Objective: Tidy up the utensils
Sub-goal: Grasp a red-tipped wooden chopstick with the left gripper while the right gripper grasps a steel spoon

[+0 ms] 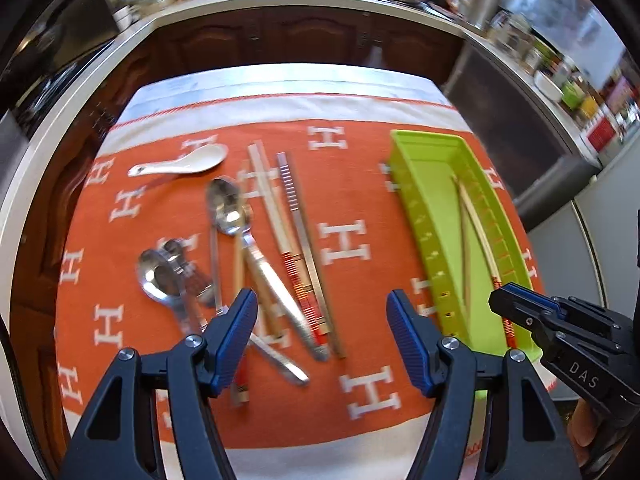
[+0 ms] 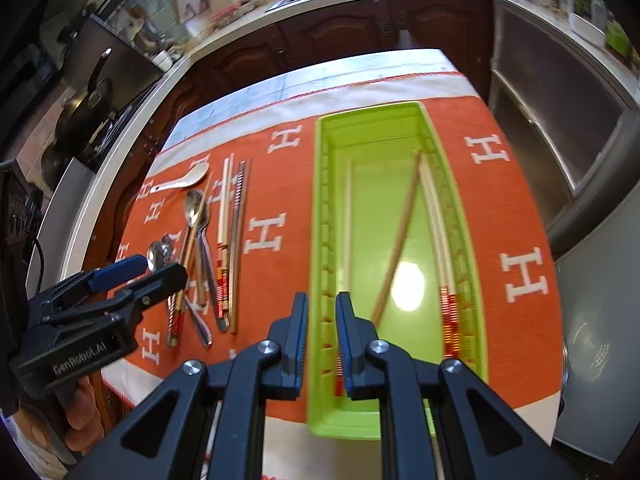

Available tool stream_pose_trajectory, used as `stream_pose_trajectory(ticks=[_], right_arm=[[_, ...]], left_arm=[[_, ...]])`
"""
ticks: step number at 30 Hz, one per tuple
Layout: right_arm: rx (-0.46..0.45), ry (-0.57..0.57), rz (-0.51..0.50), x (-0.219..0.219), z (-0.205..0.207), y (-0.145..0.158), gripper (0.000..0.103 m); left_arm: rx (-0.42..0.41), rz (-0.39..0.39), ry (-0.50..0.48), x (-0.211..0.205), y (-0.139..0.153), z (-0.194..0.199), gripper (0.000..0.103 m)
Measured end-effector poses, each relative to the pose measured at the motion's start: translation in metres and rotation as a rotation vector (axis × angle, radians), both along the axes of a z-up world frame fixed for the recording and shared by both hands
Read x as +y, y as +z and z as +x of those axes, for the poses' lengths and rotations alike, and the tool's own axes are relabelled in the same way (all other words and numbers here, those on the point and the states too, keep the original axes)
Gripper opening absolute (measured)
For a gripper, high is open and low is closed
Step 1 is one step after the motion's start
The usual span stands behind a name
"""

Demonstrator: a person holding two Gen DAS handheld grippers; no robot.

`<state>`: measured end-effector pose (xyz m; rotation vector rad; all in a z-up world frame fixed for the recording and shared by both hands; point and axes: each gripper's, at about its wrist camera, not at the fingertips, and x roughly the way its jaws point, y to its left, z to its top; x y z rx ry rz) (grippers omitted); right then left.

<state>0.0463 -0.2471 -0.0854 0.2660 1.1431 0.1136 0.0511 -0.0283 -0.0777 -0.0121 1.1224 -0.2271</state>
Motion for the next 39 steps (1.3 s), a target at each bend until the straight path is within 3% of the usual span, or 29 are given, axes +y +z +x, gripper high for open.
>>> stream_pose_trajectory(ticks=[10,16,24,29,39], right_arm=[[0.009,0.106,-0.015,0.051,0.017,-0.002,0.014],[0.014,0.151,0.027,0.074,0.036,-0.01,0.014],[0.041,0.18,0.104,0.101,0.065,-0.027,0.014],[0.06,0.161,0.117,0.103,0.079,-0.041,0.014],[0.094,0.136,0.134,0.093,0.086,-0.059,0.014]], left_arm=[[0.026,-0.059,0.143,0.081,-0.009,-0.004,0.065],[0.043,-0.09,0.161,0.106,-0.019,0.009,0.064],[0.058,-0.132,0.115,0.107,-0.029,0.034,0.044],[0.064,-0.148,0.044,0.09,-0.04,0.053,0.019],[0.139,-0.168,-0.042,0.06,-0.077,0.08,0.01]])
